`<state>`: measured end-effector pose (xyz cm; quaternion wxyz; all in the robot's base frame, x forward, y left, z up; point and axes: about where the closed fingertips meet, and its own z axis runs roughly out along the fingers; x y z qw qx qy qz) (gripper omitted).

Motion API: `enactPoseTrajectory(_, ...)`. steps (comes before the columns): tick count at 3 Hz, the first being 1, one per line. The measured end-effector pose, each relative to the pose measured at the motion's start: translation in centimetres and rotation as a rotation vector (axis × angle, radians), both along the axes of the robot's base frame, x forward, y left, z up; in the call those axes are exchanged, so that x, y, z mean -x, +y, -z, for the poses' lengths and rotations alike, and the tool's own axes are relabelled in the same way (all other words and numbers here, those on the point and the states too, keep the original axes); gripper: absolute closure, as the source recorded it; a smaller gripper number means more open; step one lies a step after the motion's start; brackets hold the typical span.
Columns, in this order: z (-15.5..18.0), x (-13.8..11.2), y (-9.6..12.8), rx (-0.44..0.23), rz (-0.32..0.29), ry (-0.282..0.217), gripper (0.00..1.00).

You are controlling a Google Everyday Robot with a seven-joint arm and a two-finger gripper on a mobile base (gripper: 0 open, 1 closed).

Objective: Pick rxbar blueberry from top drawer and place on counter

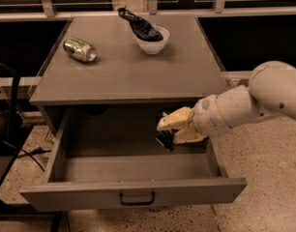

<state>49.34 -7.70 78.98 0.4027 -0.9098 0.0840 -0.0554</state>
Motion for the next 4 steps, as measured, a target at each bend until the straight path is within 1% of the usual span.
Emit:
enactPoseTrajectory(1,-2.8,0.0,-1.4,0.013,0.022,-0.039,1.00)
enactPoseTrajectory(2,-5.6,-2.0,-2.4,0.023,0.037,-0.107,1.00)
enactPoseTrajectory(3,-6.5,-4.3,-2.4,0.003,0.049,-0.157,1.00)
enactPoseTrajectory(4,-6.9,-7.9,-2.0,-0.013,0.058,-0.192,1.00)
